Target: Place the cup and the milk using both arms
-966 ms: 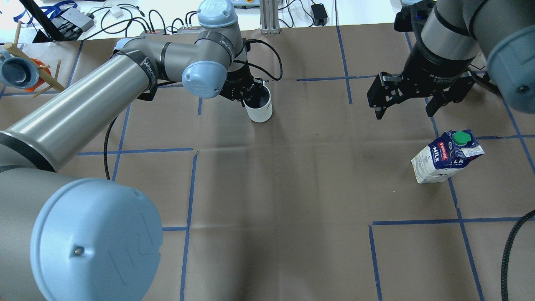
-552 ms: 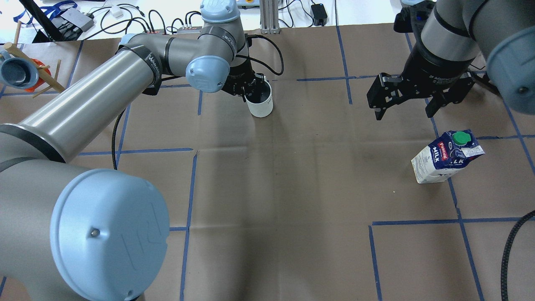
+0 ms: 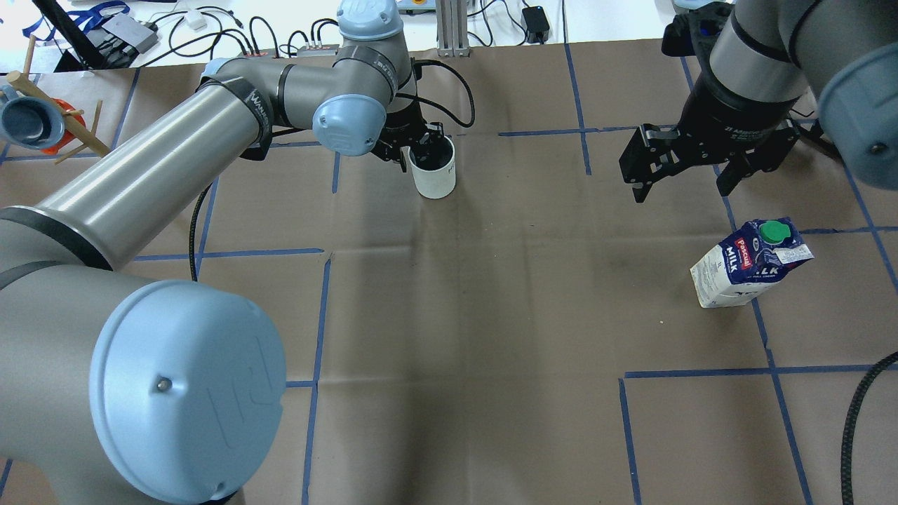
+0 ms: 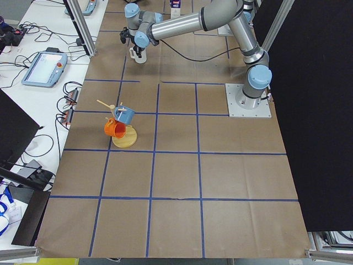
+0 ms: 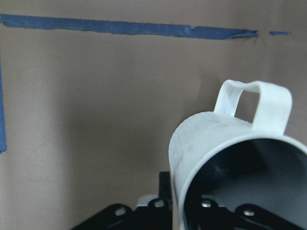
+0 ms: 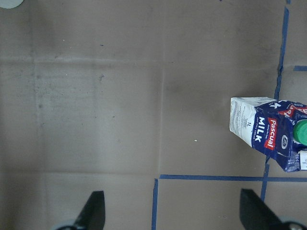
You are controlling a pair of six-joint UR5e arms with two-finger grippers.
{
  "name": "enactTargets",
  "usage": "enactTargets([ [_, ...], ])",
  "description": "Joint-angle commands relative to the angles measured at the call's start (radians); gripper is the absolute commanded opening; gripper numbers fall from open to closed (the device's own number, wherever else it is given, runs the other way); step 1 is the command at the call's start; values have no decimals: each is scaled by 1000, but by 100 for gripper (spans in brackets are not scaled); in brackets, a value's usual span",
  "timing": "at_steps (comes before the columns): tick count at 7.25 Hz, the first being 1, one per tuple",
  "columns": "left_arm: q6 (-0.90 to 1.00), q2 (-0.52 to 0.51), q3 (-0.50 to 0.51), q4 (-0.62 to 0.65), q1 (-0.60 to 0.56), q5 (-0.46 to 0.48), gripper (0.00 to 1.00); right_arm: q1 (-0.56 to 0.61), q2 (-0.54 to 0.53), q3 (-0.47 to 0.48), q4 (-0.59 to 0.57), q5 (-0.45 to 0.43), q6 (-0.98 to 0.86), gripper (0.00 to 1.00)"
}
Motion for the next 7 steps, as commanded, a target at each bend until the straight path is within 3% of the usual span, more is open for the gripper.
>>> enactTargets([
  [1,-3,37,-11,-16,0,4,100,-26,0,2,1,-5,-36,100],
  [3,3,159,-18,-145,11,4,100,-73,-26,12,6,-6,-69,100],
  [6,159,461,-45,-548,46,59,100,-408,-122,147,-54,1,-461,100],
  [7,163,591,-101,-639,57,54,100,-443,-124,198,-95,15,-490,100],
])
